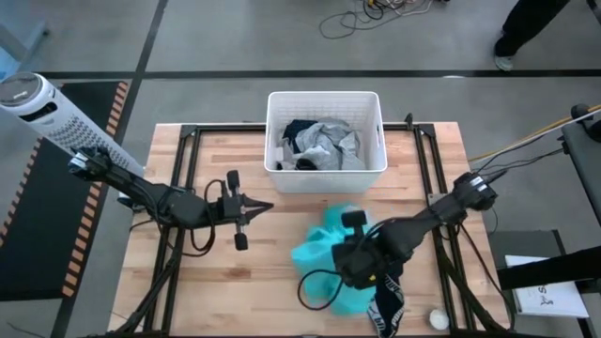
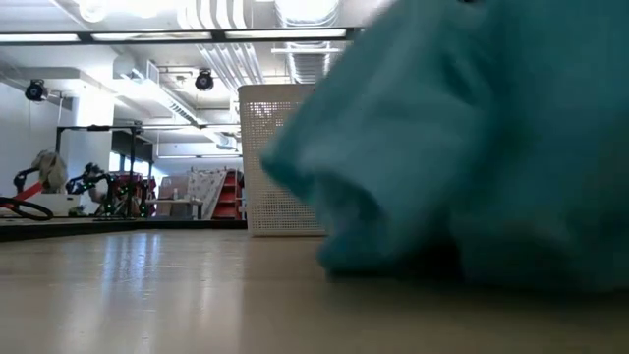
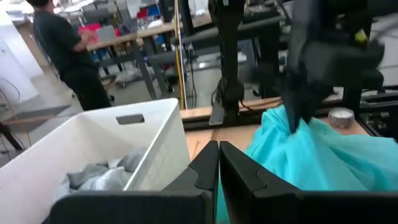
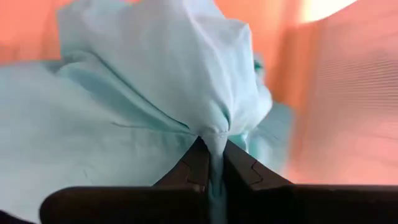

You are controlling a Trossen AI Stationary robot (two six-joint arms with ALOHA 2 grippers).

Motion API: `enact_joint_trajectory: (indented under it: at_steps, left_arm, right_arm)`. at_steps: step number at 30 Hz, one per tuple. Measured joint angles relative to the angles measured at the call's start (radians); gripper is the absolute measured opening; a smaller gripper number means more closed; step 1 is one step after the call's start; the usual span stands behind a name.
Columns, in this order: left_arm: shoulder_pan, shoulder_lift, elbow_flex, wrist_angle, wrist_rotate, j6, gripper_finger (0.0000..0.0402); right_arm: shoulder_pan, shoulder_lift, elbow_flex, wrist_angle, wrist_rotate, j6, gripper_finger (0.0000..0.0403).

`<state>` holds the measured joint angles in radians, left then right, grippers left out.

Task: Sort clothes
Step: Put the light blue shorts into the white laundry bin

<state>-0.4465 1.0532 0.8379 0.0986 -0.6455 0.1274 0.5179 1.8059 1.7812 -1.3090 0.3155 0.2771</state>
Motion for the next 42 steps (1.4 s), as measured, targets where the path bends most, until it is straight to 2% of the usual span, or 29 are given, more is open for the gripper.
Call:
enact_joint_trajectory:
  at_steps: [6, 14, 18, 21, 25, 28, 32, 36, 42]
  left_arm:
    - [-0.002, -0.037, -0.045, 0.057, 0.0, 0.009, 0.0]
    - [-0.005, -0.12, -0.164, 0.211, 0.001, 0.02, 0.0]
    - [-0.005, -0.154, -0.212, 0.266, 0.001, 0.025, 0.0]
    - [-0.005, -0.165, -0.241, 0.303, 0.006, 0.033, 0.0]
    - [-0.005, -0.167, -0.273, 0.356, 0.008, 0.049, 0.0]
    - [-0.005, -0.166, -0.29, 0.367, 0.01, 0.052, 0.0]
    - [-0.005, -0.165, -0.296, 0.366, 0.011, 0.052, 0.0]
    - [-0.005, -0.164, -0.296, 0.366, 0.011, 0.06, 0.0]
    - [-0.005, -0.163, -0.296, 0.366, 0.011, 0.074, 0.0]
  right_arm:
    - [0.0, -0.003, 0.251, -0.134, 0.234, -0.003, 0.0001]
    - [-0.012, -0.004, 0.552, -0.152, 0.561, -0.099, 0.0001]
    - [-0.043, -0.045, 0.56, 0.015, 0.752, -0.281, 0.0]
    - [-0.099, -0.073, 0.565, 0.2, 0.804, -0.45, 0.0]
    - [-0.197, -0.091, 0.567, 0.452, 0.811, -0.706, 0.0]
    - [-0.292, -0.091, 0.566, 0.609, 0.775, -0.87, 0.0]
    - [-0.438, -0.094, 0.566, 0.694, 0.665, -0.933, 0.0]
    - [-0.575, -0.085, 0.566, 0.606, 0.546, -0.844, 0.0]
    - [-0.758, -0.04, 0.561, 0.288, 0.336, -0.609, 0.0]
